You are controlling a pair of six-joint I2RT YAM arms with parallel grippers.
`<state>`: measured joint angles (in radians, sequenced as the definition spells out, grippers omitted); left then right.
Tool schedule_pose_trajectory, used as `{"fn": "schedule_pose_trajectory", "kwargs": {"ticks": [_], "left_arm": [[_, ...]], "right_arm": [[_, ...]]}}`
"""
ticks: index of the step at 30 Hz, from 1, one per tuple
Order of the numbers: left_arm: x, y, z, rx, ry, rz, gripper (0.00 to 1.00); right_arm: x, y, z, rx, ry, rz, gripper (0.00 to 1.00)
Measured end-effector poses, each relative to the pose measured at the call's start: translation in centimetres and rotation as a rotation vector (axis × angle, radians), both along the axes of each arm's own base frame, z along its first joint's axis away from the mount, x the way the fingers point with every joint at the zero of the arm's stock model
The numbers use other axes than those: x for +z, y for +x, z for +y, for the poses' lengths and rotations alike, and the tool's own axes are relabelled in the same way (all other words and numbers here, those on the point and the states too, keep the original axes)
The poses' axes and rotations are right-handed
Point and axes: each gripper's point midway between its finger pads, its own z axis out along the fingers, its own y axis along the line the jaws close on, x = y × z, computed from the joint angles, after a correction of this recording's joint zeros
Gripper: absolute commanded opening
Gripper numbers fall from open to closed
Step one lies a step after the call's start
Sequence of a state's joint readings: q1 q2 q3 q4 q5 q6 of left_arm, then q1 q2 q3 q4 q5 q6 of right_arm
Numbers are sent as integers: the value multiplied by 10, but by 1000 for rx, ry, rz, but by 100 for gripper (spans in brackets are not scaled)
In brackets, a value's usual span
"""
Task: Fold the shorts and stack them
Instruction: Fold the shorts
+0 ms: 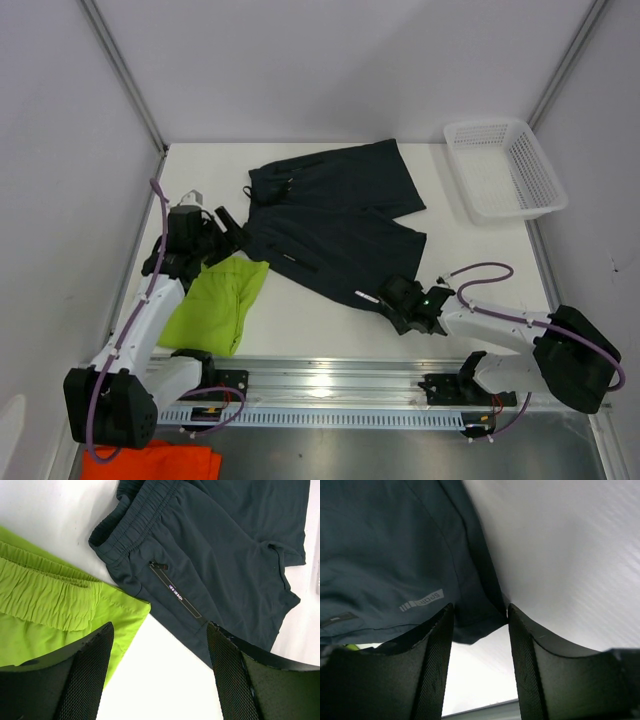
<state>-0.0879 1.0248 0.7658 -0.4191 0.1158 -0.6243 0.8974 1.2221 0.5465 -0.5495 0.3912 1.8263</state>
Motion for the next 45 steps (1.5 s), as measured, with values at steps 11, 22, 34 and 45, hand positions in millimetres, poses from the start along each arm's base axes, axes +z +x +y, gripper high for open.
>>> {"fn": "schedule_pose_trajectory", "kwargs": {"ticks": [11, 22, 34, 45], "left_arm": [[0, -2, 4, 17, 1, -8, 77], [-28, 1, -3, 11, -35, 43, 76], [-85, 11, -11, 54, -99, 156, 63], [-118, 28, -23, 59, -123, 199, 50]], "right_arm": [[-5, 14, -14, -64, -21, -1, 0], [37, 24, -58, -113, -11, -128, 0], [9, 13, -61, -55, -77, -44, 0], [8, 13, -60, -49, -75, -49, 0]]}}
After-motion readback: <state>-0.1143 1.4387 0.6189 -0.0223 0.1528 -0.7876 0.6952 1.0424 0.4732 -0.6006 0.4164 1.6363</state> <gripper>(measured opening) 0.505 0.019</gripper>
